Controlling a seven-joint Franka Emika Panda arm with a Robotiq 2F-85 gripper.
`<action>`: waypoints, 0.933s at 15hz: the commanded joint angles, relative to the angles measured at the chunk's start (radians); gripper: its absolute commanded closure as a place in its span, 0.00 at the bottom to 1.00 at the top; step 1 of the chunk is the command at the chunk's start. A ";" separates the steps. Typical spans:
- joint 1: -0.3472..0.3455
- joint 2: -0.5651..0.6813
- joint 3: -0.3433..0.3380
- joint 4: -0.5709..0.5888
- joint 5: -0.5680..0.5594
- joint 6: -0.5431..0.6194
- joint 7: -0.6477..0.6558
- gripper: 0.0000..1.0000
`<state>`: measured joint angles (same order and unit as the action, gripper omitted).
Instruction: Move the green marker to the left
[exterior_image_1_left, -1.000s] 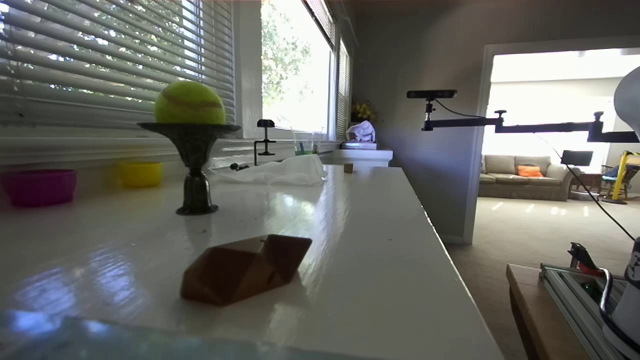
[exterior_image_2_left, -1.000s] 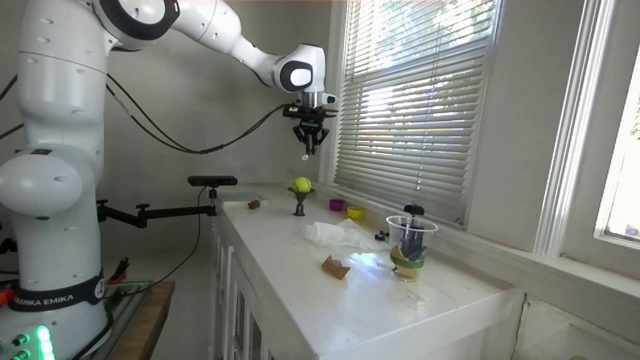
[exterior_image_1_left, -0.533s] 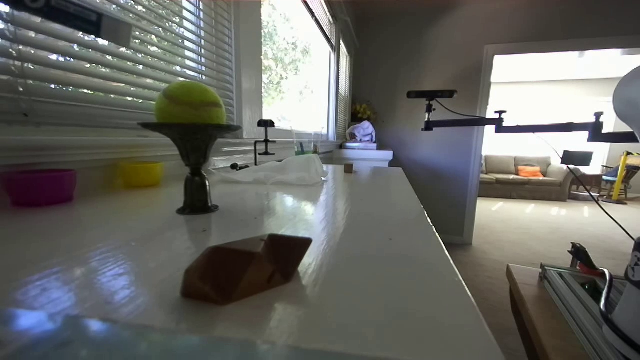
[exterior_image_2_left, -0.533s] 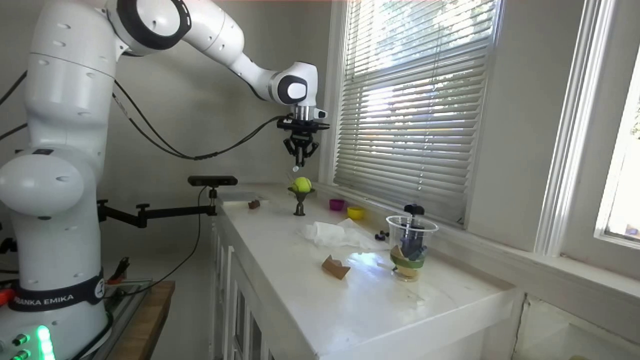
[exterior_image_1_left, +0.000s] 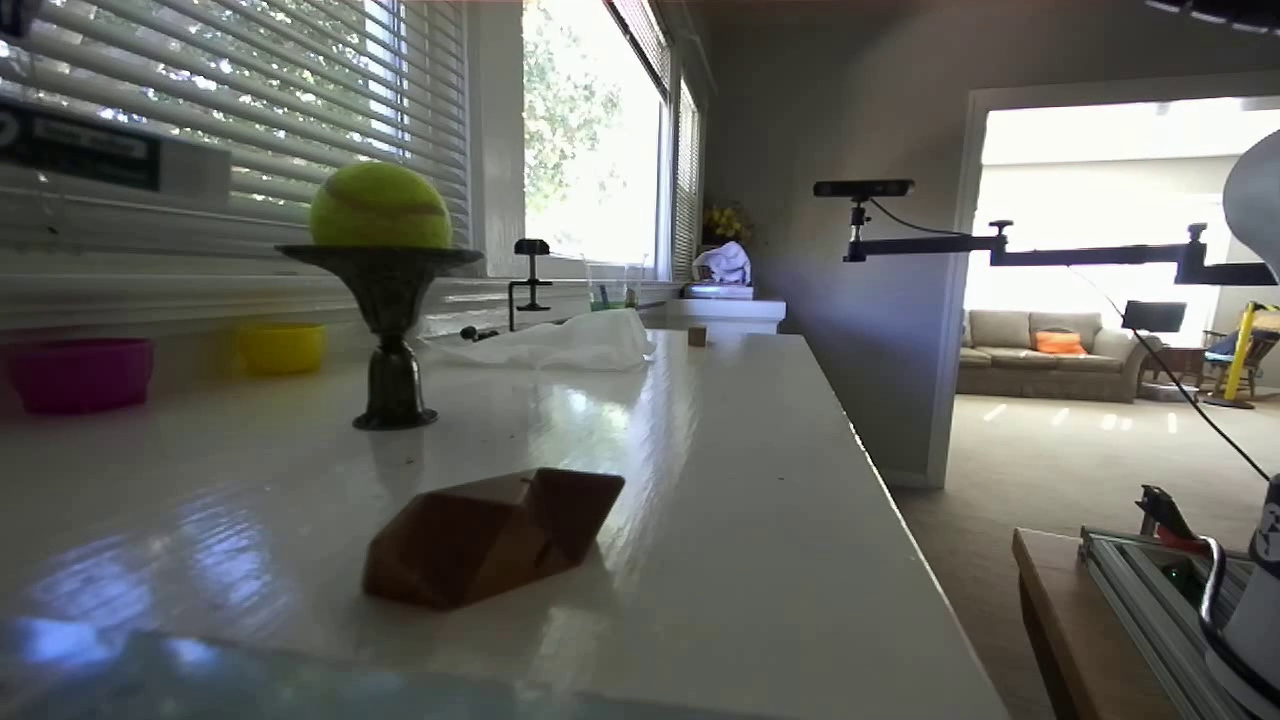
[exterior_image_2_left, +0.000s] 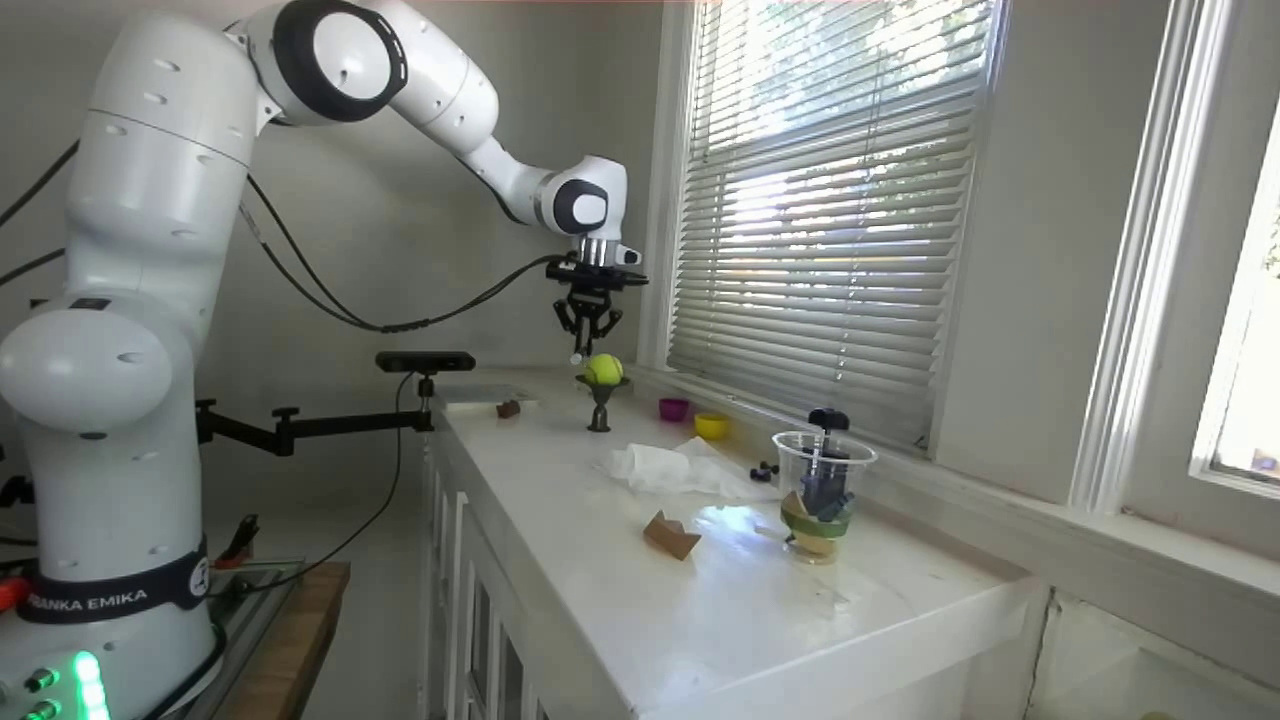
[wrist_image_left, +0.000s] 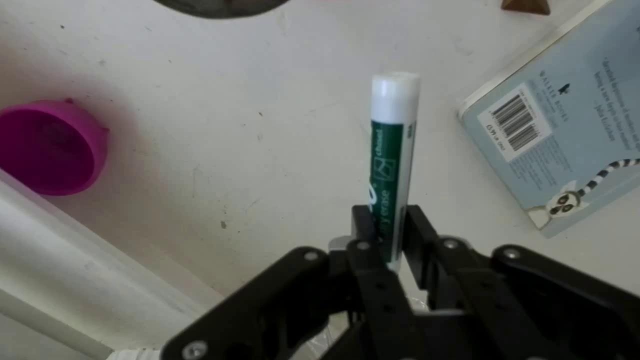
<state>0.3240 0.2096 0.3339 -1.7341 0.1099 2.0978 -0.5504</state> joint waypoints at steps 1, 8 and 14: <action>-0.007 0.011 0.013 0.011 -0.001 -0.004 0.003 0.80; 0.011 0.070 0.006 0.043 -0.083 0.015 0.064 0.95; 0.050 0.187 0.006 0.119 -0.147 0.040 0.128 0.95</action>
<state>0.3446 0.3212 0.3409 -1.6964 0.0236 2.1357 -0.4830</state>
